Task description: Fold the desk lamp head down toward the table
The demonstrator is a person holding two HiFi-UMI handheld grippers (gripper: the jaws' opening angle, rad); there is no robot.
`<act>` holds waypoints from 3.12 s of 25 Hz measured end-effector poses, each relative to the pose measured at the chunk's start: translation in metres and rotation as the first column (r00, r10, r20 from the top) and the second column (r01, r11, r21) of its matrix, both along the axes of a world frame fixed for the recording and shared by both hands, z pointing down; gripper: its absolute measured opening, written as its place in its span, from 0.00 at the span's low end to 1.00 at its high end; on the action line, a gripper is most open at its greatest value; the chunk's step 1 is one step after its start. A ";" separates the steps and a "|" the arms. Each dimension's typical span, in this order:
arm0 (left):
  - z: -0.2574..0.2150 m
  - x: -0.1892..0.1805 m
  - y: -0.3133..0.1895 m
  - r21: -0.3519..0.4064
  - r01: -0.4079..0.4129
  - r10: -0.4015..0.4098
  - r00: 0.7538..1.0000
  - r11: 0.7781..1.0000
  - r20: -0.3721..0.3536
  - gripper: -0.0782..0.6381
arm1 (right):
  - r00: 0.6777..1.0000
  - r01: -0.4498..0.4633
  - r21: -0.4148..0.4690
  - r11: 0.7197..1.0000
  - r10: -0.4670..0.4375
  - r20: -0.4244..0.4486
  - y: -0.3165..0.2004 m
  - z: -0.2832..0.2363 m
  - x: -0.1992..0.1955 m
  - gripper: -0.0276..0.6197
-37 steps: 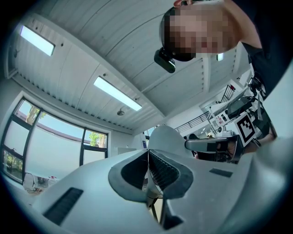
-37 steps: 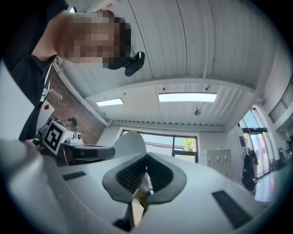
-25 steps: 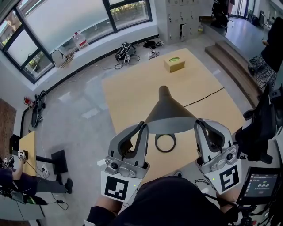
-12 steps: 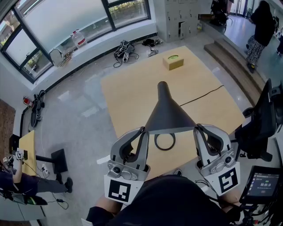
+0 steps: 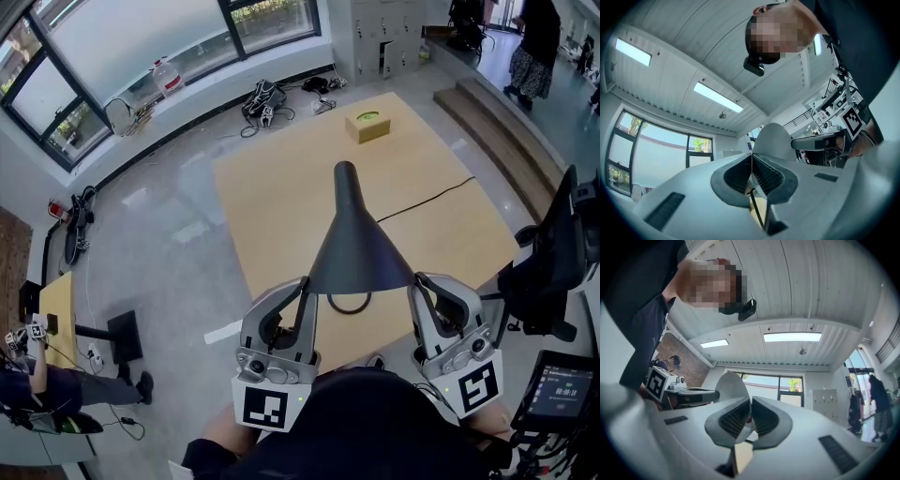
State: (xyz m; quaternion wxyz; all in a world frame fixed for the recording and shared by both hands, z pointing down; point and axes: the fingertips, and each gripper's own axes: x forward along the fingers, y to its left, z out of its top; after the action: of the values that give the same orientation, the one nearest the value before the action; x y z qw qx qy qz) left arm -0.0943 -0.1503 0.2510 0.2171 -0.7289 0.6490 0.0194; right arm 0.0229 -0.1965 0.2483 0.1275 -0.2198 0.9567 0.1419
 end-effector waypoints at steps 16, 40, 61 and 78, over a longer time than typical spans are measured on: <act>0.033 0.007 0.007 -0.083 0.002 -0.002 1.000 0.997 -0.003 0.13 | 0.998 -0.010 -0.059 0.998 0.007 -0.056 0.010 0.036 0.006 0.05; 0.089 0.016 0.006 -0.278 -0.028 0.014 0.999 0.960 -0.052 0.16 | 0.975 -0.042 -0.089 0.995 0.021 -0.219 0.012 0.092 0.010 0.09; 0.123 0.009 0.000 -0.442 -0.089 0.061 0.995 0.893 -0.076 0.21 | 0.930 -0.042 -0.209 0.977 -0.039 -0.365 0.002 0.132 0.016 0.22; 0.087 0.004 0.004 -0.377 -0.334 0.164 0.894 0.864 -0.417 0.23 | 0.973 0.161 -0.415 0.895 -0.214 -0.083 0.006 0.076 0.005 0.22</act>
State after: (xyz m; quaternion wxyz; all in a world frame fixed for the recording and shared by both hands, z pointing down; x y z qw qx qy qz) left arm -0.0907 -0.1468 0.3376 -0.0836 -0.8207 0.5639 0.0384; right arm 0.0277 -0.1901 0.3241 0.0314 -0.1386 0.9881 -0.0590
